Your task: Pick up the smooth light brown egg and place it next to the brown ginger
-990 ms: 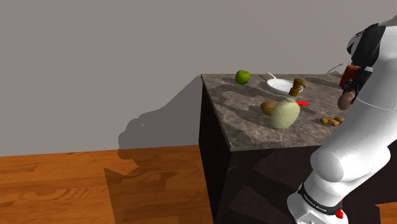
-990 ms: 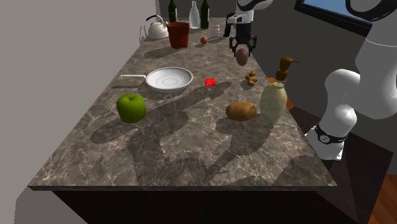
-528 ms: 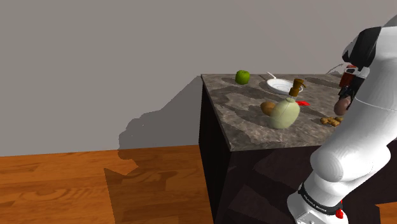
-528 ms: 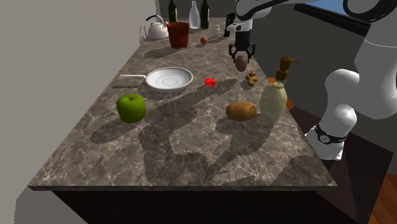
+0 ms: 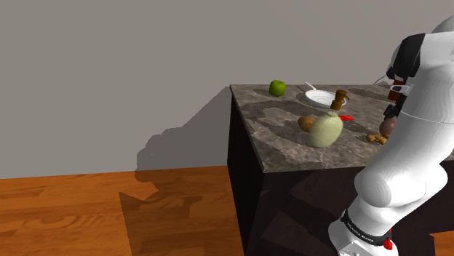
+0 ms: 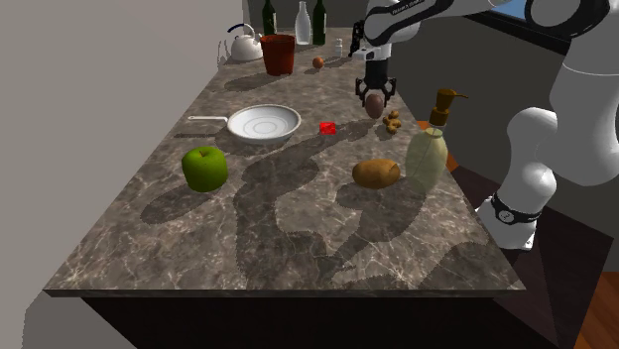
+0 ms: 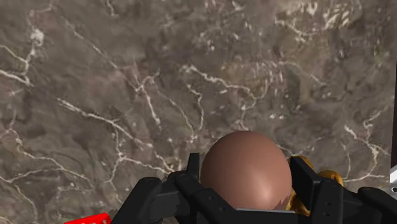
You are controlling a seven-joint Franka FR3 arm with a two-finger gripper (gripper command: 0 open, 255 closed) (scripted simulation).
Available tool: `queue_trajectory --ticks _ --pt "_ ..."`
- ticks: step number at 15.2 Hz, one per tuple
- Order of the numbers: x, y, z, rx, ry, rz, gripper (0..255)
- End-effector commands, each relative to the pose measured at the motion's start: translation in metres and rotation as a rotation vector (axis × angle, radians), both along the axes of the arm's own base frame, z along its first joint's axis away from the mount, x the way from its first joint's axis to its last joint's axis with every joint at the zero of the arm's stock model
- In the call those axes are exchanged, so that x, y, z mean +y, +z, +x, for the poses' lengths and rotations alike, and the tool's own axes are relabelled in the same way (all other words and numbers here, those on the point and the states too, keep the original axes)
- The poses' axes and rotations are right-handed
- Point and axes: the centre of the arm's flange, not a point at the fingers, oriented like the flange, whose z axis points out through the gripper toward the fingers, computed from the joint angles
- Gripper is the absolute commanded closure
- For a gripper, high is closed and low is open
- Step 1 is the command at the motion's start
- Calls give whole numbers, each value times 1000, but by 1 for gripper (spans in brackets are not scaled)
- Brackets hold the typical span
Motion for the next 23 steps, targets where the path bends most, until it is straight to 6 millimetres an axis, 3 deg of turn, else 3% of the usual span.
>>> queue_trajectory --ticks 1,6,7,12,16,23 --pt "1 -4 1 1 1 5 255" --pt "1 -4 1 1 1 5 255" --pt "2 -4 1 1 1 5 0" --pt "1 -4 1 1 1 5 0" --pt "-7 45 -1 1 1 5 0" --pt "-7 45 -1 1 1 5 0"
